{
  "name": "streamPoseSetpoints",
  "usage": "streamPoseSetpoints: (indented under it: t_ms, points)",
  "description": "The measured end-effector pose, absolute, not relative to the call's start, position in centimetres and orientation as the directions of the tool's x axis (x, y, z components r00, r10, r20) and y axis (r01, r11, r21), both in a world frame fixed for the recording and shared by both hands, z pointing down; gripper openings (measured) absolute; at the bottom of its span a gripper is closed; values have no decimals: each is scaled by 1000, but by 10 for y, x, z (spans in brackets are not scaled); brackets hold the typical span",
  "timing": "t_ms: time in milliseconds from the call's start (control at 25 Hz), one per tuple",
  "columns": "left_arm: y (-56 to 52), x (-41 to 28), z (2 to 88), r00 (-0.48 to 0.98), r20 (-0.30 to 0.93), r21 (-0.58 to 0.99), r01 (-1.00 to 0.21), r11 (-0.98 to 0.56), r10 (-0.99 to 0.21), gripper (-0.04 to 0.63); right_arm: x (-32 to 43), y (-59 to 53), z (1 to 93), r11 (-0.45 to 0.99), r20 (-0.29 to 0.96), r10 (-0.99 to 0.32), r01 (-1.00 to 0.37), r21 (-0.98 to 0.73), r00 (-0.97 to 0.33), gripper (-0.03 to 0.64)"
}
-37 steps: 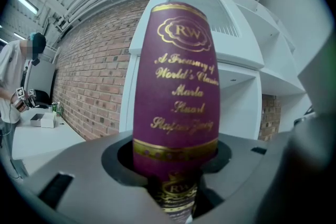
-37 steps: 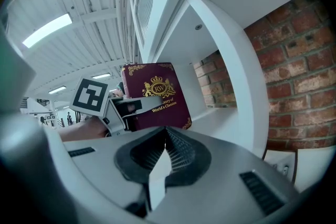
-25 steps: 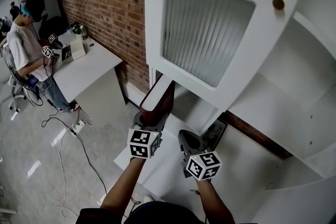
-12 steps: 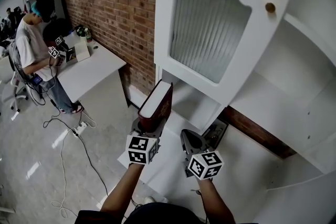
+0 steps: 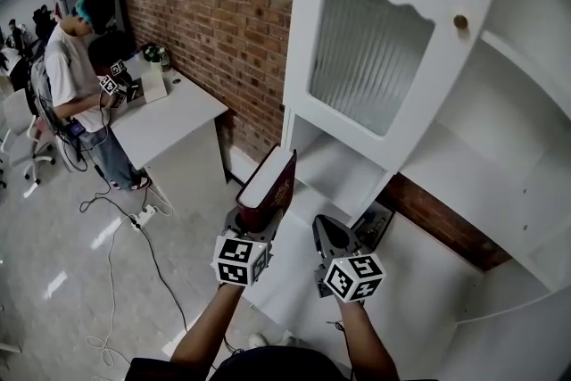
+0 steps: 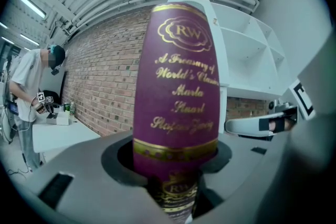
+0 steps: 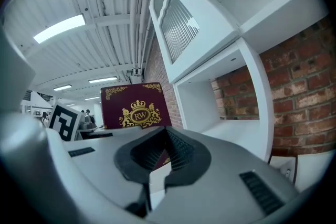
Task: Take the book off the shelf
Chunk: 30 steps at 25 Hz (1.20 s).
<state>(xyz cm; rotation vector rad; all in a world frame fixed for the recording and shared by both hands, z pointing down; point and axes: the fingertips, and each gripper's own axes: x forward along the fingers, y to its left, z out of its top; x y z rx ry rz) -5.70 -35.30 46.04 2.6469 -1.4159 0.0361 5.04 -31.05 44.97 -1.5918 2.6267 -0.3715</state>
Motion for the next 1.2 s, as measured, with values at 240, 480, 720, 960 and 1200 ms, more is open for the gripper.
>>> streamPoseSetpoints:
  t_ms: [240,480,720,960,1200]
  points:
    - [-328,-85,459,543,79,130,-837,-532,-836,239,36,-296,449,441,82,-880,-869,-225,-468,18]
    - [-301,-105,462,556,81,119,-830,-545,-827,239,20,-276,451,443,68,-882,-870,-219,-466,20]
    - [-277,-114,465,561,80,111,-826,-552,-824,239,11,-260,450,443,52,-885,-871,-212,-462,20]
    - [-262,-119,463,574,70,137,-816,-562,-816,239,4,-247,448,444,42,-887,-873,-203,-460,19]
    - [-250,-111,454,580,48,122,-812,-571,-813,239,13,-236,441,443,23,-890,-876,-191,-455,19]
